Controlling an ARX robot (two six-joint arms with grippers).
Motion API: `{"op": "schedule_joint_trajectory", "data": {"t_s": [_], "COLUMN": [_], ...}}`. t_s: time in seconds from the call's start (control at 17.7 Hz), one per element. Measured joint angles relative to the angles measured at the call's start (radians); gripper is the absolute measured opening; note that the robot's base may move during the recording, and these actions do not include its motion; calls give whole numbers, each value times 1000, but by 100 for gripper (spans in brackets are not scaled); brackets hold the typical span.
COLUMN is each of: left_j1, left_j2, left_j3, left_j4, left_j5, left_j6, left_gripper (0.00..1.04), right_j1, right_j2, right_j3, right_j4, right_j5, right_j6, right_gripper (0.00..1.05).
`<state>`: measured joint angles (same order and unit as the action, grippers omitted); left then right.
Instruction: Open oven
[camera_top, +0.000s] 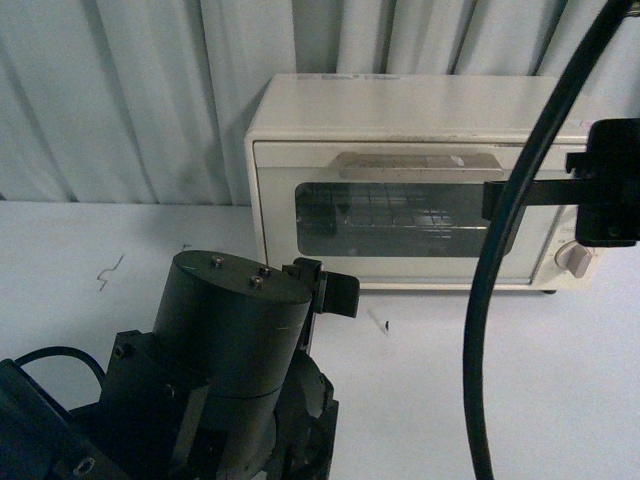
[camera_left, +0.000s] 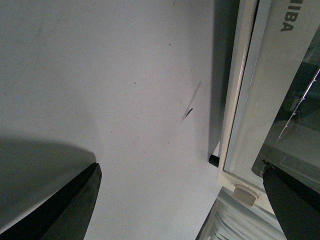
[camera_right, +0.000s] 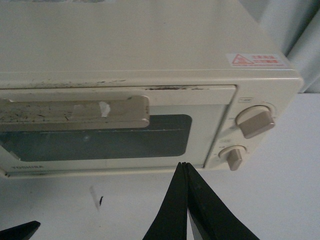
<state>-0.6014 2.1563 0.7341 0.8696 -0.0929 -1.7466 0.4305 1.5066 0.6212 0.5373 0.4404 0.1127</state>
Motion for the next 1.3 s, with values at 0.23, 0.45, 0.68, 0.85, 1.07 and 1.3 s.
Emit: {"op": "schedule_joint_trajectory", "data": {"t_s": [0.23, 0.45, 0.68, 0.85, 1.07, 1.3], "left_j1": [0, 0, 0, 0, 0, 0], "left_j2": [0, 0, 0, 0, 0, 0], "left_j3": [0, 0, 0, 0, 0, 0], "left_j4": [0, 0, 0, 0, 0, 0], "left_j5": [0, 0, 0, 0, 0, 0], "left_j6": [0, 0, 0, 0, 0, 0], "left_gripper": [98, 98, 98, 98, 98, 98], "right_j1": [-7, 3, 28, 26, 13, -1], "right_j2": [98, 203, 307, 314, 329, 347], "right_j3": [80, 185, 292, 292, 293, 311], "right_j4": [35, 42, 43, 46, 48, 48], "right_j5": [-26, -50, -60, -60, -71, -80], "right_j6": [-1, -2, -6, -6, -6, -5], "right_gripper": [2, 2, 2, 2, 2, 2]}}
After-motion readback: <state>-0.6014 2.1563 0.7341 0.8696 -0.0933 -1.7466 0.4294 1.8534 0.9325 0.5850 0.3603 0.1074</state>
